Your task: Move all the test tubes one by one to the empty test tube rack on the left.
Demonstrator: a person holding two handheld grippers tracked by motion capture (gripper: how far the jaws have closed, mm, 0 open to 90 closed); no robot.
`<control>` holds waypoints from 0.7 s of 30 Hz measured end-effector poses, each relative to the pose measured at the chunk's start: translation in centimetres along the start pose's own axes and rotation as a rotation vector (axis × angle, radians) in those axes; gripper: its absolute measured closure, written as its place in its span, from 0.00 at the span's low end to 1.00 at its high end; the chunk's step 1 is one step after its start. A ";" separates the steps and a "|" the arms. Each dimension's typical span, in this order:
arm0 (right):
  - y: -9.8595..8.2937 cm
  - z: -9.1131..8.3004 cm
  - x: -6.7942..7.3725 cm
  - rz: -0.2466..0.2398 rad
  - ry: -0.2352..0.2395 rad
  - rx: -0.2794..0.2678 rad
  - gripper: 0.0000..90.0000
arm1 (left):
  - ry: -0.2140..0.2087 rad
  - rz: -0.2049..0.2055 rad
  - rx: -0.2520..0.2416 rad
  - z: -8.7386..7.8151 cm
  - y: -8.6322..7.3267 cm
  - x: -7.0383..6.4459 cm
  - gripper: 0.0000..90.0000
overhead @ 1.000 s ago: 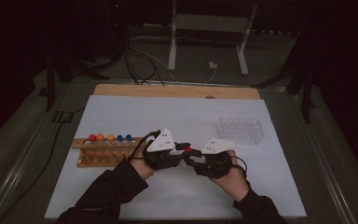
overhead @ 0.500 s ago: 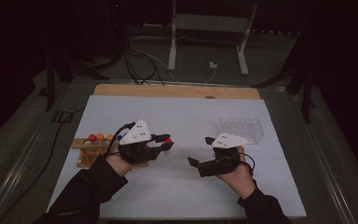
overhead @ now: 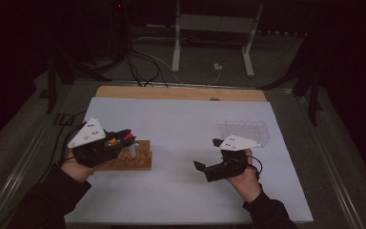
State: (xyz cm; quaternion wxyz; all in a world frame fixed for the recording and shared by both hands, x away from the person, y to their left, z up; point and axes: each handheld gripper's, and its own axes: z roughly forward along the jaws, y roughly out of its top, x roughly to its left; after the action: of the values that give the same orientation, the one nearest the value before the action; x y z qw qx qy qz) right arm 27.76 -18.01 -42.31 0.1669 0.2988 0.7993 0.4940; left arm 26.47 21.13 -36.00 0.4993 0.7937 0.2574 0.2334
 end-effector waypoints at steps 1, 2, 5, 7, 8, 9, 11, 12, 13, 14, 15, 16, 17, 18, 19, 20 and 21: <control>0.0 0.0 0.0 0.000 0.000 0.001 0.00 | 0.014 -0.007 0.000 -0.5 -0.2 0.3 0.80; 0.0 0.0 0.0 -0.001 -0.002 0.000 0.00 | 0.032 -0.014 0.002 -1.2 -0.5 0.7 0.80; 0.0 0.0 0.0 -0.007 -0.003 0.000 0.00 | 0.077 -0.034 0.000 -2.8 -1.2 1.5 0.80; 0.0 0.0 -0.1 -0.003 0.001 -0.001 0.00 | 0.103 -0.047 -0.004 -3.7 -1.5 2.1 0.80; 0.0 -0.1 -0.1 -0.003 -0.002 -0.003 0.00 | 0.124 -0.054 -0.006 -4.3 -1.8 2.4 0.80; 0.0 -0.1 -0.1 -0.003 0.001 -0.004 0.00 | 0.137 -0.057 -0.006 -4.5 -1.9 2.6 0.80; 0.1 -0.2 -0.1 -0.003 -0.004 -0.010 0.00 | 0.172 -0.070 -0.003 -5.2 -2.5 3.3 0.80; 0.1 -0.3 -0.2 -0.001 -0.004 -0.010 0.00 | 0.189 -0.074 0.000 -5.4 -2.7 3.6 0.80; 0.1 -0.3 -0.2 -0.002 -0.005 -0.012 0.00 | 0.202 -0.078 0.003 -5.6 -2.9 3.9 0.80; 0.1 -0.3 -0.2 -0.003 -0.008 -0.015 0.00 | 0.212 -0.086 0.005 -5.7 -3.2 4.2 0.80; 0.1 -0.4 -0.2 -0.002 -0.007 -0.015 0.00 | 0.232 -0.094 0.008 -5.8 -3.6 4.6 0.80; 0.1 -0.4 -0.2 -0.002 -0.008 -0.017 0.00 | 0.245 -0.098 0.012 -5.9 -3.8 4.9 0.80; 0.1 -0.4 -0.2 -0.001 -0.008 -0.018 0.00 | 0.257 -0.110 0.011 -5.9 -4.1 5.4 0.80; 0.1 -0.4 -0.2 0.000 -0.005 -0.018 0.00 | 0.271 -0.119 0.010 -5.9 -4.4 5.7 0.80; 0.1 -0.4 -0.2 -0.003 -0.006 -0.016 0.00 | 0.282 -0.123 0.010 -5.9 -4.6 6.0 0.80; 0.1 -0.4 -0.2 -0.005 -0.006 -0.015 0.00 | 0.289 -0.133 0.005 -5.9 -4.9 6.3 0.80; 0.1 -0.3 -0.2 -0.006 -0.005 -0.014 0.00 | 0.305 -0.140 -0.003 -5.9 -5.2 6.7 0.80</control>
State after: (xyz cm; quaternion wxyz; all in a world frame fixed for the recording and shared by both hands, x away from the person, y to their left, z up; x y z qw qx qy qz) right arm 27.78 -18.35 -42.07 0.1723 0.2966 0.7963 0.4983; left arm 26.92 31.31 -37.66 0.4707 0.7284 0.3845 0.3163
